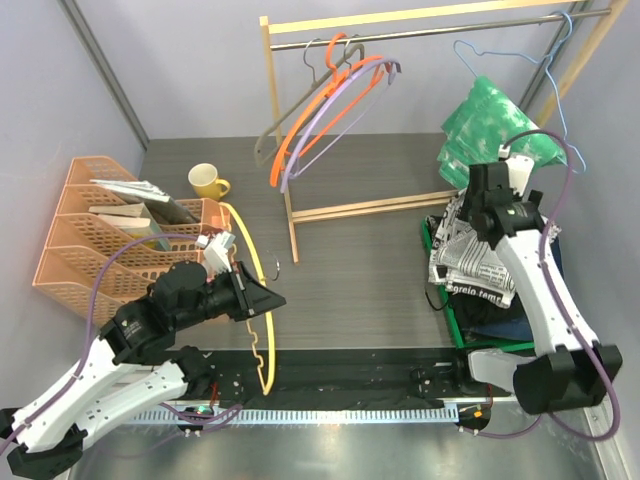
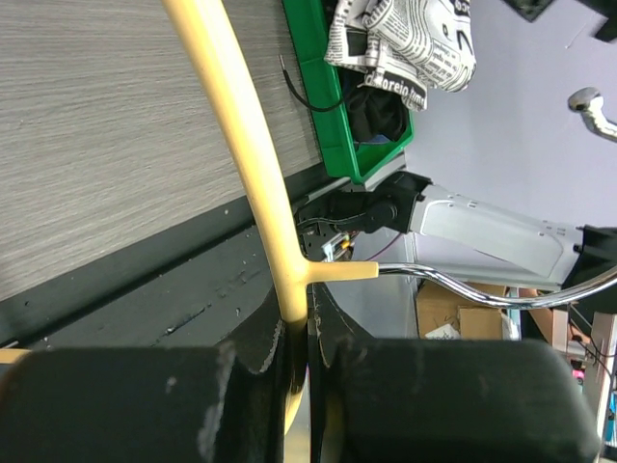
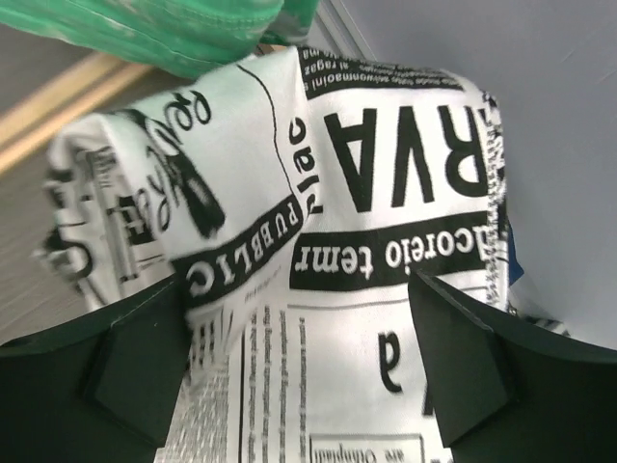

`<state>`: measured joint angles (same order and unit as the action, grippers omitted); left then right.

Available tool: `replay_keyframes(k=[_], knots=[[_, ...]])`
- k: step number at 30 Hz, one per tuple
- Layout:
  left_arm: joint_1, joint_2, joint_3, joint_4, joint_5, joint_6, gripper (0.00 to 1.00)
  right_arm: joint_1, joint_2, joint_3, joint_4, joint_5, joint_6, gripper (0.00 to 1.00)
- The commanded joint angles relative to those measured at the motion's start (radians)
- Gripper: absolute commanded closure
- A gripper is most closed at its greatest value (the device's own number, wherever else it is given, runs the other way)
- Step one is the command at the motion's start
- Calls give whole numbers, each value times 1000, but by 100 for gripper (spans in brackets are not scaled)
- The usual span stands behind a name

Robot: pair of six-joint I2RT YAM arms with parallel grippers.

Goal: Remove the trousers from the hanger
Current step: Place the trousers into the basket, then pass the hanger from the left arm to the right

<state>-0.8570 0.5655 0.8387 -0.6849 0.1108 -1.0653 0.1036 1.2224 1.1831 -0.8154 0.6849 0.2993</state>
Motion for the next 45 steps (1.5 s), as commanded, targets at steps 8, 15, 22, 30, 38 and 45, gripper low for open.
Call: replay_keyframes(k=[8,15,22,30,38,45], knots=[[1,5,16,111,-14,-24,100,267,-161,202,-105,-402,-9,0],[1,7,8,150,-105,-96,100,649,-98,109,57,-714,-12,0],[3,11,20,137,-249,-159,100,921,-141,-78,306,-969,-11,0],[3,-36,-16,145,-341,-278,100,1082,-258,-336,681,-1082,116,0],[1,-59,-35,134,-376,-346,100,1284,-151,-455,1021,-796,138,10],[1,-81,-41,124,-373,-374,100,1447,21,-367,1085,-489,55,28]])
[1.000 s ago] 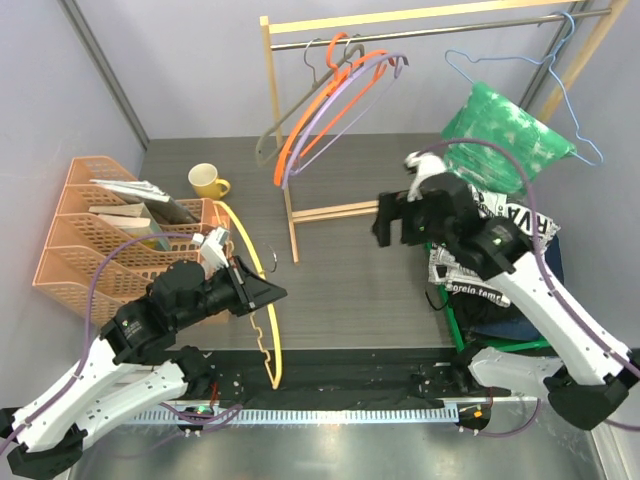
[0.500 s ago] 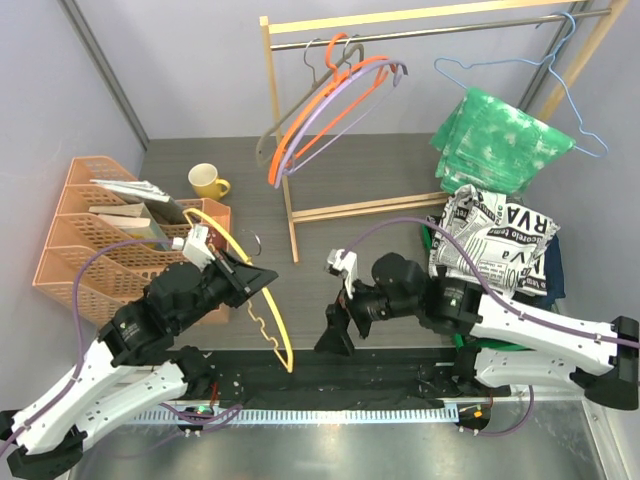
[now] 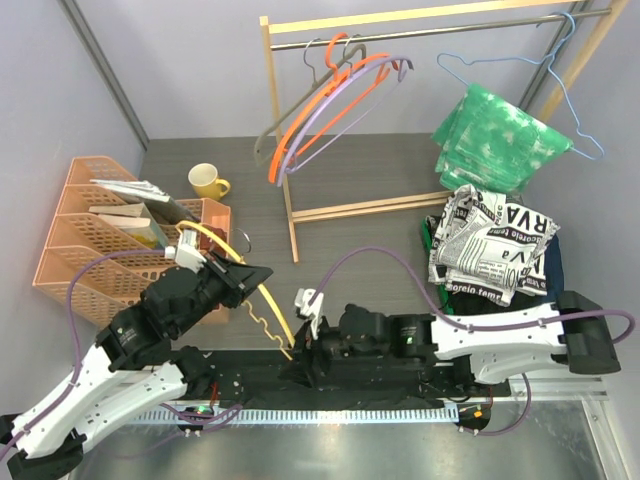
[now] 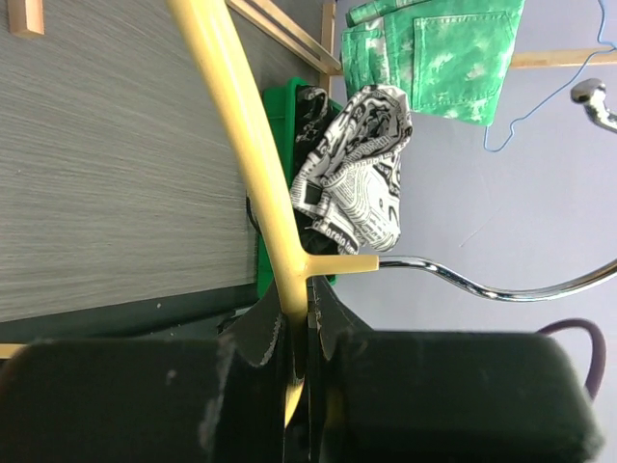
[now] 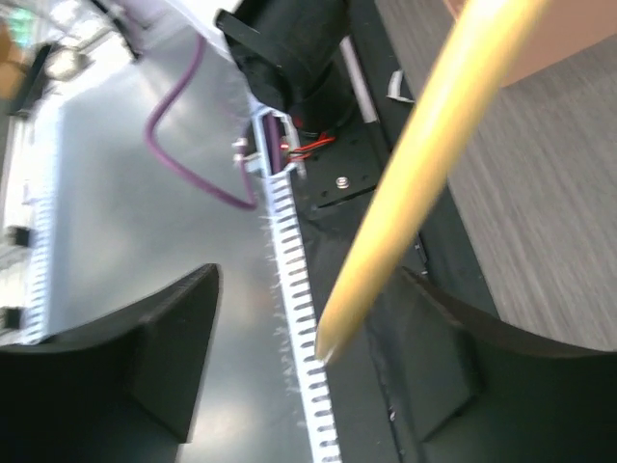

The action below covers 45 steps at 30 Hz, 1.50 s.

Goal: Remove the trousers from the hanger
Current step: Pass the hanger from the left arm to the right, then hang the hanger back to the clothesline with the right arm

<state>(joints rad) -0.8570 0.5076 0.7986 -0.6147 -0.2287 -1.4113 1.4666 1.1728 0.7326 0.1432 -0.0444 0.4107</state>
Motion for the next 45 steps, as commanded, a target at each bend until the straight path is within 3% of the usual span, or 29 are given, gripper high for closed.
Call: replay_keyframes(k=[1,5,9,13,16,21,23,26,30,35,39,45], knots=[[3,-26,-7,56,-32,-37,100,98,89,96,127,265,-65,31],[3,-50,-30,70,-26,-55,100,165,166,142,128,454,-81,44],[1,-66,-44,70,-11,-63,100,199,218,203,44,673,-53,77],[3,-83,-55,82,5,-57,100,202,226,217,-16,704,-23,99],[3,-93,-64,82,15,-40,96,205,188,208,-63,700,3,99],[3,-90,-67,78,46,8,51,205,52,168,-201,653,94,99],[1,-87,-65,87,75,32,38,205,-4,150,-246,652,160,99],[1,-69,-56,116,127,96,29,205,-105,120,-368,675,238,99],[3,-41,-26,127,186,196,24,205,-199,96,-589,712,414,99],[1,-27,11,142,224,322,20,205,-277,65,-749,768,557,99],[1,-21,43,135,261,382,20,205,-312,62,-838,914,667,99],[1,-37,99,20,166,457,20,195,-424,36,-948,1159,859,99]])
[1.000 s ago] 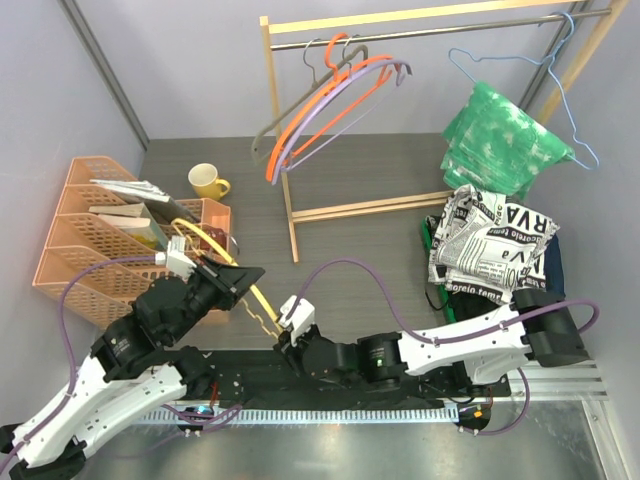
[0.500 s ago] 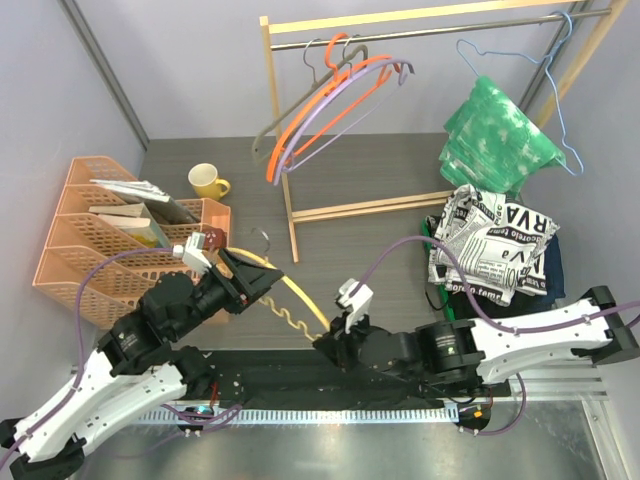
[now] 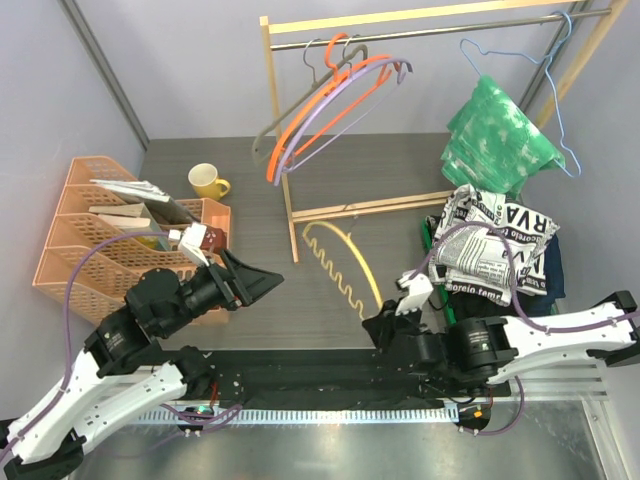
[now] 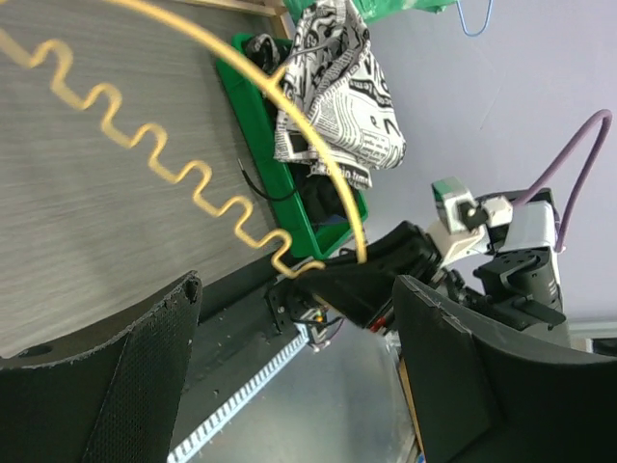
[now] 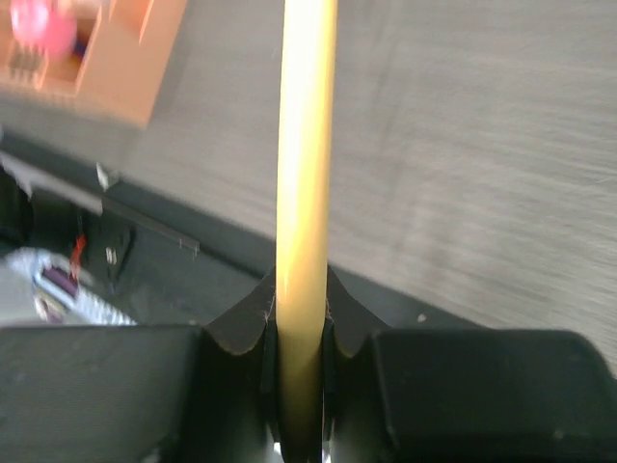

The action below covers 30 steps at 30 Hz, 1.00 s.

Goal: Remove the trousers from the hanger
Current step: Hang the hanger back to the clothesline with the right arm

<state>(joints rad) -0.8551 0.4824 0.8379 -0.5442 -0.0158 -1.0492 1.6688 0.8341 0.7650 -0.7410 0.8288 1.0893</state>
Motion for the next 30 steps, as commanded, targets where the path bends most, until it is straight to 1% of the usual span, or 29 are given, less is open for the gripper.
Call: replay_keyframes(k=[1,2,4,7,8,9,13,14,15,17,18,19,21,22,23,24,25,26,30], knots=[[-1,-11,63,-60,-62,100,20,-12,-99,7,-80,361,198,99],[-1,-14,67,-68,-67,104,20,-21,-108,14,-116,395,230,99],[-1,-11,78,-85,-73,118,20,-30,-131,23,-133,494,235,99],[1,-7,87,-102,-75,130,20,-43,-122,54,-133,601,166,99],[-1,-7,87,-105,-76,135,20,-47,-112,65,-133,675,143,99],[-1,-8,87,-109,-79,137,20,-58,-90,77,-135,706,98,99],[1,-11,79,-109,-84,135,20,-80,-29,146,-136,910,21,99],[1,-13,78,-108,-85,135,20,-86,-15,157,-138,984,8,99],[1,-10,76,-108,-84,133,20,-95,3,166,-139,1016,3,99],[-1,-4,76,-108,-79,132,20,-162,63,215,-162,1038,17,99],[1,-1,79,-108,-76,132,20,-193,86,236,-191,1032,43,99],[1,7,84,-109,-75,135,20,-248,139,281,-304,1027,173,99],[-1,15,92,-111,-73,135,20,-280,201,330,-409,1030,282,99],[-1,22,92,-111,-73,135,20,-318,242,379,-450,1030,308,99],[-1,24,95,-111,-73,135,20,-334,316,405,-472,1030,323,99],[-1,25,93,-111,-73,133,20,-351,363,437,-524,1032,372,99],[-1,28,96,-111,-69,133,20,-368,408,514,-755,1038,468,99],[-1,31,98,-112,-64,132,20,-420,472,539,-759,1032,571,99],[1,25,101,-126,-67,127,20,-487,532,609,-759,1040,546,99]])
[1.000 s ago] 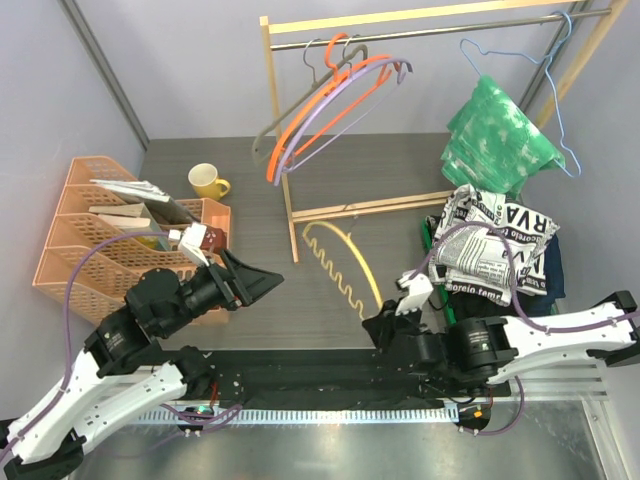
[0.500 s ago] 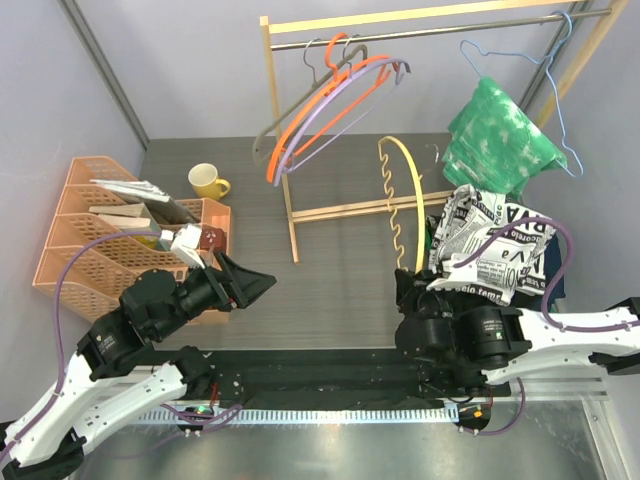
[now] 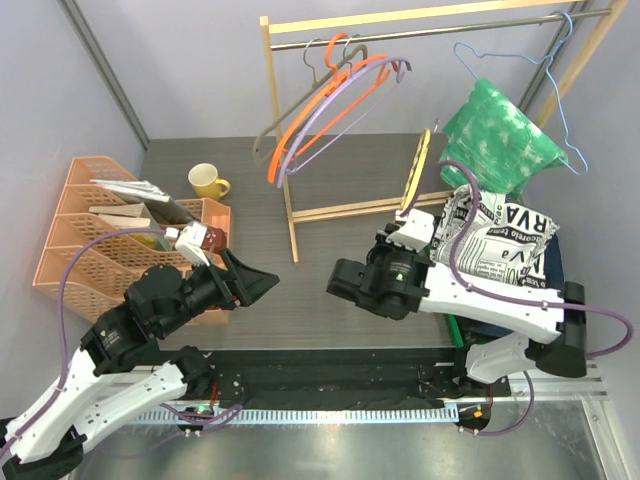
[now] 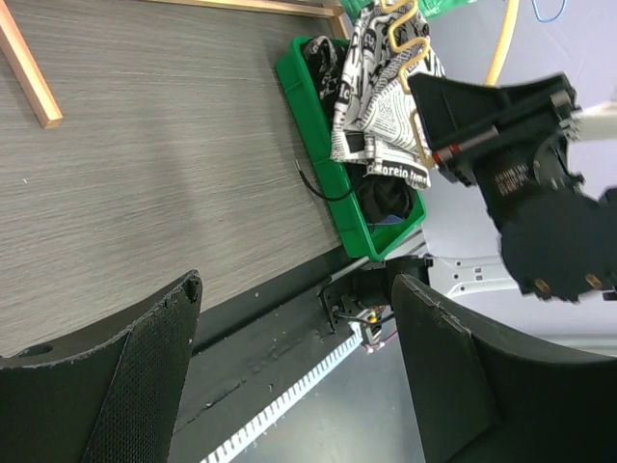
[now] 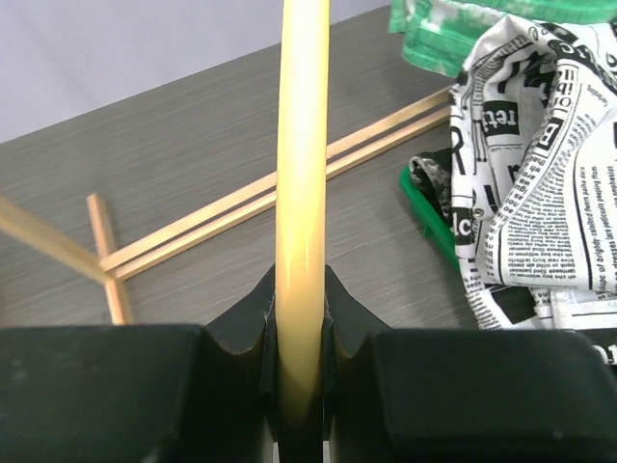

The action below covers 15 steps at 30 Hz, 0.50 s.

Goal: Remove the trousers from the hanger
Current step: Hang the hanger back to the clothesline with the right arm

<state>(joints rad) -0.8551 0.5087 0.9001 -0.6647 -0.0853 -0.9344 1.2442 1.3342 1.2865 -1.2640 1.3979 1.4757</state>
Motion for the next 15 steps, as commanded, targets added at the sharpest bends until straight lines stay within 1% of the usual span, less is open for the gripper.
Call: replay_keyframes(k=[1,2,3,4,5,6,7,12,13,14,15], knots=[[-1,-1,39,-10,1,14,20,-83,49,126,-235,470,144,99],[-1,-6,40,-13,-7,14,20,-103,68,151,-235,467,88,99],[1,-9,40,-19,-8,14,20,-144,127,183,-236,464,36,99],[1,-7,43,-18,-8,13,20,-163,147,232,-238,463,-4,99],[-1,-7,48,-21,-7,13,20,-181,151,240,-238,429,-18,99],[1,-4,48,-22,-2,16,20,-208,128,238,-238,406,23,99],[1,-6,48,-24,-1,14,20,-210,114,223,-236,385,44,99],[-1,-7,17,13,12,3,20,-198,36,171,-230,247,156,99],[-1,4,14,28,21,0,20,-186,-7,149,-224,225,208,99],[-1,8,11,34,28,0,20,-177,-35,133,-204,207,218,99],[1,13,11,37,42,-1,20,-163,-80,111,-152,157,184,99]])
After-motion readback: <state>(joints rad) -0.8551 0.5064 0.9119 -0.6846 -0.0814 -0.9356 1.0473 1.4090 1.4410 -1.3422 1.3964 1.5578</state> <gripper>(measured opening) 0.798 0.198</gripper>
